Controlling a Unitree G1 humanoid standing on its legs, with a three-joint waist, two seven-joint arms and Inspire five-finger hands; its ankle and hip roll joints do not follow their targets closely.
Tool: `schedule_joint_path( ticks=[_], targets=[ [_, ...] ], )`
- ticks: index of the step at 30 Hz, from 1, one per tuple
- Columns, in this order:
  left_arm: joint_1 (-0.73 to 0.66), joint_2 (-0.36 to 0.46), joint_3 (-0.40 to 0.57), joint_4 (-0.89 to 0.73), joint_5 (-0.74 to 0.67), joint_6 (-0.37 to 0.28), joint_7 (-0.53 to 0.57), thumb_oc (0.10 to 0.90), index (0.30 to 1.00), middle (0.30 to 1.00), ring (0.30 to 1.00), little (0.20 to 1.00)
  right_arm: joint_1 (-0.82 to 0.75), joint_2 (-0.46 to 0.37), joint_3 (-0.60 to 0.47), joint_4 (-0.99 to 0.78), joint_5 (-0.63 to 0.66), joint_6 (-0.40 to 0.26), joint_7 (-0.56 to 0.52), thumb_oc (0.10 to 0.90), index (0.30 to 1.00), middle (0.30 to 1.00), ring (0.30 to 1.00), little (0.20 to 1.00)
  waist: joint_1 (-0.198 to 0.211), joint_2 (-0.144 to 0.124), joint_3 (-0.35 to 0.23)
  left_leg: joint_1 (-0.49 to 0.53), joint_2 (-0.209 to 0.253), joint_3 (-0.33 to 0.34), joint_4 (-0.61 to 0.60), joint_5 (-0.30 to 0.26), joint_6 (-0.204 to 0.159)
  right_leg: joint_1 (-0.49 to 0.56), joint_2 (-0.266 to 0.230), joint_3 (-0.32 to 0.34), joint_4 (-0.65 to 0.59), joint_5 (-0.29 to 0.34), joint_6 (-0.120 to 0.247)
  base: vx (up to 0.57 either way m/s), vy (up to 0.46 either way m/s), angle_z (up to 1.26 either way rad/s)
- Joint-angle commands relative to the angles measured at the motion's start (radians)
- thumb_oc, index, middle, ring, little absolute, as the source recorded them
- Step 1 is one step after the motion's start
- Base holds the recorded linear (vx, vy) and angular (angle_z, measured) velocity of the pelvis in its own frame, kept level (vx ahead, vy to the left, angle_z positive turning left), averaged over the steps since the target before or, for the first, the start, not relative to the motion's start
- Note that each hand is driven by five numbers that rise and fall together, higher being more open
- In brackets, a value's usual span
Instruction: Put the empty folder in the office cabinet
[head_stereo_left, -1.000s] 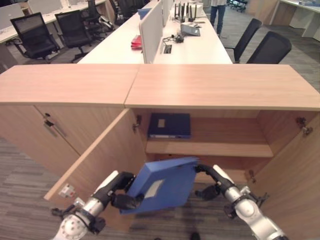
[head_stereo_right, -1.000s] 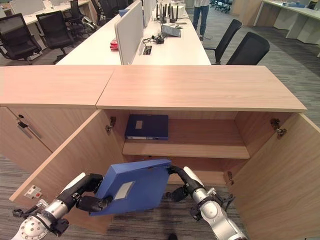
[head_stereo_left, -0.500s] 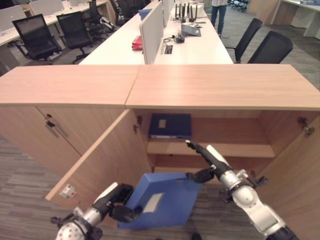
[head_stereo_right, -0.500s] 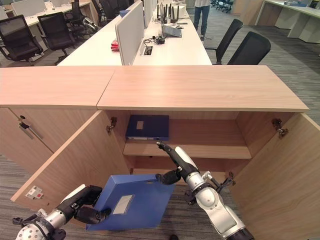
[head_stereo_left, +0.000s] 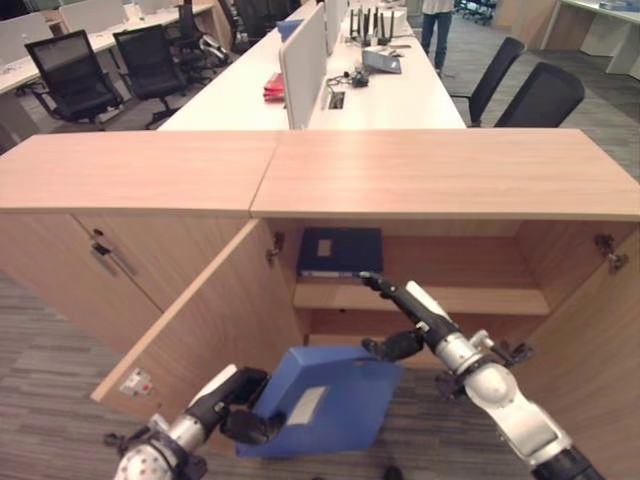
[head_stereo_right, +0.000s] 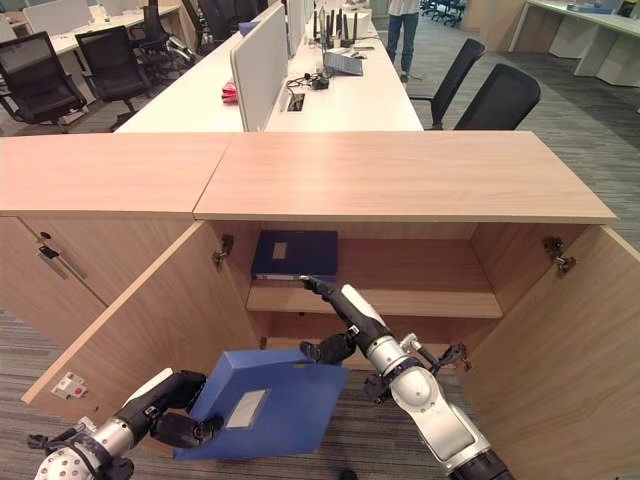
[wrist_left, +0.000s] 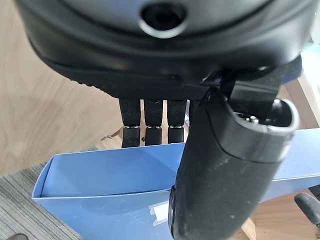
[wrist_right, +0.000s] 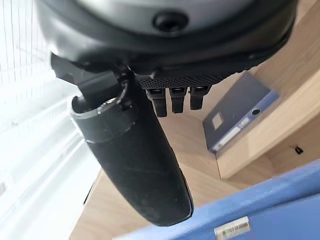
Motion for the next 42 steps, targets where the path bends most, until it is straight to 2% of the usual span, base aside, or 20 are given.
schedule_joint_path(
  ticks=[1, 8, 11, 19, 31, 39, 42],
  targets=[
    [-0.09, -0.003, 0.092, -0.061, 0.027, -0.115, 0.052, 0.4, 0.3, 0.3, 0.3, 0.3, -0.137, -0.011, 0.008, -0.102, 0.058, -0.092, 0.008, 0.8, 0.9, 0.9, 0.9, 0.9, 0.017, -0.019, -0.049, -0.001, 0.004, -0.019, -0.002, -0.096, -0.006, 0.054, -0.033, -0.004, 0.008, -0.146, 0.071, 0.0, 0.0, 0.0],
    [-0.117, 0.003, 0.132, -0.005, 0.122, -0.127, 0.087, 0.4, 0.3, 0.3, 0.3, 0.3, -0.155, -0.05, -0.024, -0.111, 0.062, -0.095, 0.021, 0.8, 0.9, 0.9, 0.9, 0.9, 0.02, -0.024, -0.055, -0.002, 0.005, -0.018, -0.002, -0.095, -0.009, 0.054, -0.033, -0.007, 0.008, -0.146, 0.072, 0.0, 0.0, 0.0],
    [-0.172, 0.018, 0.143, 0.083, 0.205, -0.129, 0.125, 0.4, 0.3, 0.3, 0.3, 0.3, -0.194, -0.085, -0.063, -0.106, 0.087, -0.101, 0.009, 0.8, 0.9, 0.9, 0.9, 0.9, 0.021, -0.027, -0.063, 0.0, 0.006, -0.013, -0.002, -0.093, -0.012, 0.053, -0.033, -0.005, 0.008, -0.144, 0.073, 0.0, 0.0, 0.0],
    [-0.219, 0.027, 0.175, 0.104, 0.244, -0.132, 0.166, 0.4, 0.3, 0.3, 0.3, 0.3, -0.23, -0.135, -0.088, -0.113, 0.084, -0.104, 0.007, 0.8, 0.9, 0.9, 0.9, 0.9, 0.022, -0.03, -0.07, 0.001, 0.007, -0.009, -0.002, -0.094, -0.015, 0.053, -0.033, -0.002, 0.008, -0.144, 0.073, 0.0, 0.0, 0.0],
    [-0.239, 0.022, 0.197, -0.039, 0.137, -0.155, 0.16, 0.4, 0.3, 0.3, 0.3, 0.3, -0.281, -0.127, -0.028, -0.071, 0.092, -0.09, 0.044, 0.8, 0.9, 0.9, 0.9, 0.9, 0.029, -0.034, -0.071, 0.003, 0.007, -0.014, -0.002, -0.094, -0.016, 0.056, -0.032, -0.004, 0.008, -0.144, 0.07, 0.0, 0.0, 0.0],
    [-0.266, 0.041, 0.202, -0.123, 0.039, -0.177, 0.123, 0.4, 0.3, 0.3, 0.3, 0.3, -0.317, -0.142, 0.06, -0.036, 0.166, -0.072, 0.142, 0.8, 0.9, 0.9, 0.9, 0.9, 0.033, -0.04, -0.073, 0.001, 0.008, -0.02, -0.002, -0.092, -0.019, 0.059, -0.033, -0.007, 0.008, -0.145, 0.07, 0.0, 0.0, 0.0],
    [-0.288, 0.08, 0.191, -0.19, -0.023, -0.193, 0.085, 0.4, 0.3, 0.3, 0.3, 0.3, -0.364, -0.141, 0.13, -0.008, 0.181, -0.068, 0.192, 0.8, 0.9, 0.9, 0.9, 0.9, 0.036, -0.04, -0.075, 0.002, 0.008, -0.021, -0.002, -0.093, -0.021, 0.06, -0.033, -0.009, 0.008, -0.147, 0.071, 0.0, 0.0, 0.0]
  ],
)
